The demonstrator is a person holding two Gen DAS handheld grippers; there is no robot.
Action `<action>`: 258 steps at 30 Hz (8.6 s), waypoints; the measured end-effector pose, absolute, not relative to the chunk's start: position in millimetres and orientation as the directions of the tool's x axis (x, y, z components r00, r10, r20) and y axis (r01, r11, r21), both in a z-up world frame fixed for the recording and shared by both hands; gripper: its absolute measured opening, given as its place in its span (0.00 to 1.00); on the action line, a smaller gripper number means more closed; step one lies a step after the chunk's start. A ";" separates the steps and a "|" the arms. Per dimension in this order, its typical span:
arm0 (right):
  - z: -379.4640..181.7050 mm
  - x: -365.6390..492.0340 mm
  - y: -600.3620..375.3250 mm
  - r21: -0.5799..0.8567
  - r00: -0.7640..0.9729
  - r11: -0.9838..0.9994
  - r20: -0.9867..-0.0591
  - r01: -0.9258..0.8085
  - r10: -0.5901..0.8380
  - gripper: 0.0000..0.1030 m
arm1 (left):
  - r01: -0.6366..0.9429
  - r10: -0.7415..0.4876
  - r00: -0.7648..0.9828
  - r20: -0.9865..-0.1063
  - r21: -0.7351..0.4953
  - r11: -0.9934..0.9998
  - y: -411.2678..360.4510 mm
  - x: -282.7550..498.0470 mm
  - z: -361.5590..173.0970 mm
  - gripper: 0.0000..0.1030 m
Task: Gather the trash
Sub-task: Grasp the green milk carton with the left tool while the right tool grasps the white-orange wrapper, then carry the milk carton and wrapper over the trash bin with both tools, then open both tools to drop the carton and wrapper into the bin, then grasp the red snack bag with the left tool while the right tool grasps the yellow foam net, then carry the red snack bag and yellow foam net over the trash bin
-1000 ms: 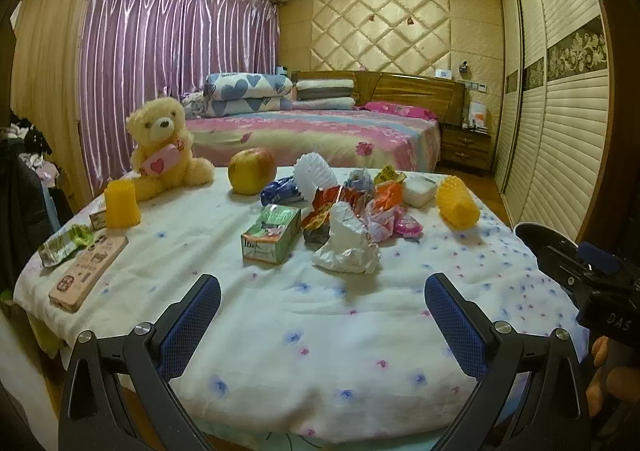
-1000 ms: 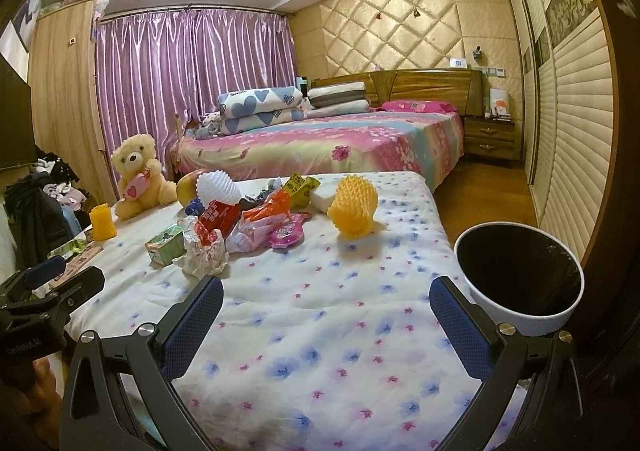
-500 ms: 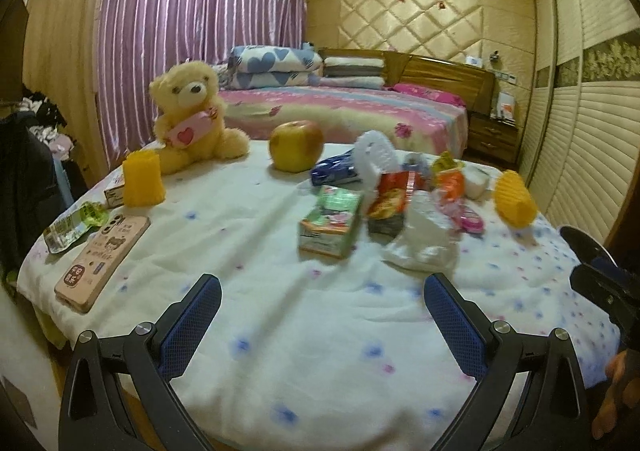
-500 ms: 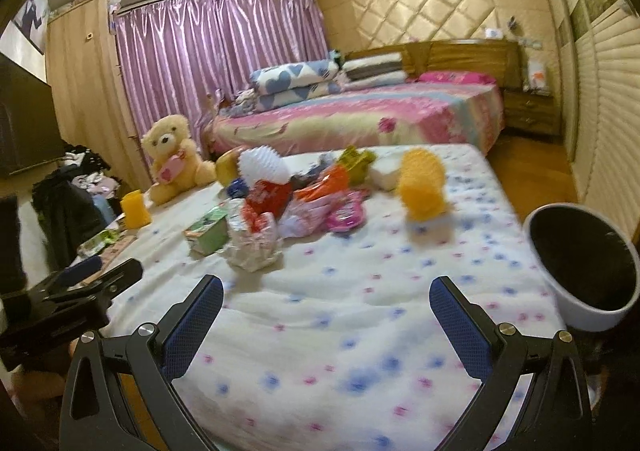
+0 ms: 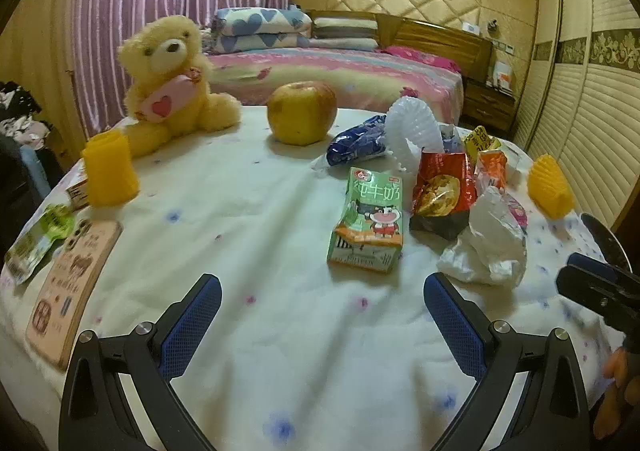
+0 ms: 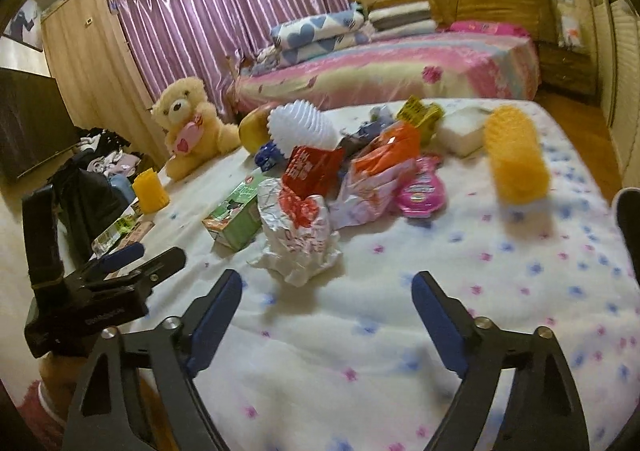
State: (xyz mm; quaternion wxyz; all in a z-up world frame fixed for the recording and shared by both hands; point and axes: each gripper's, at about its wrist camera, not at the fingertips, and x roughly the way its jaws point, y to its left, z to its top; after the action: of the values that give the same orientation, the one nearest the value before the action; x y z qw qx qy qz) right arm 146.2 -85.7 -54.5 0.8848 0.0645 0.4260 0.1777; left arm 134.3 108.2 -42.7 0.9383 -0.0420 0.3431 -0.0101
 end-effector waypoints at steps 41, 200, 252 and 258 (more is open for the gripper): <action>-62.5 145.0 -148.3 0.418 0.527 0.889 -0.721 -0.188 0.450 0.30 | 0.136 -0.226 0.732 -0.643 -0.187 0.973 63.8 113.4 -39.7 0.46; -71.4 177.0 -236.0 0.360 0.570 0.932 -0.759 -0.036 0.315 0.89 | 0.095 -0.262 0.646 -0.717 -0.265 0.960 22.5 132.5 -38.5 0.69; -50.4 129.0 -289.1 0.366 0.635 0.929 -0.729 0.044 0.257 0.23 | 0.315 -0.437 0.573 -0.693 -0.306 0.898 -62.7 185.2 -41.8 0.08; -46.5 112.2 -308.9 0.363 0.654 0.928 -0.724 0.089 0.221 0.23 | 0.358 -0.459 0.554 -0.694 -0.300 0.884 -82.6 185.2 -40.5 0.08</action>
State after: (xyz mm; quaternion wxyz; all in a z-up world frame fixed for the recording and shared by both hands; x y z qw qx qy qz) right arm 112.2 -308.9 -46.5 0.8900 0.1866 0.4144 0.0371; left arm 185.2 -82.6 -40.5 0.8793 -0.0618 0.4112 -0.2322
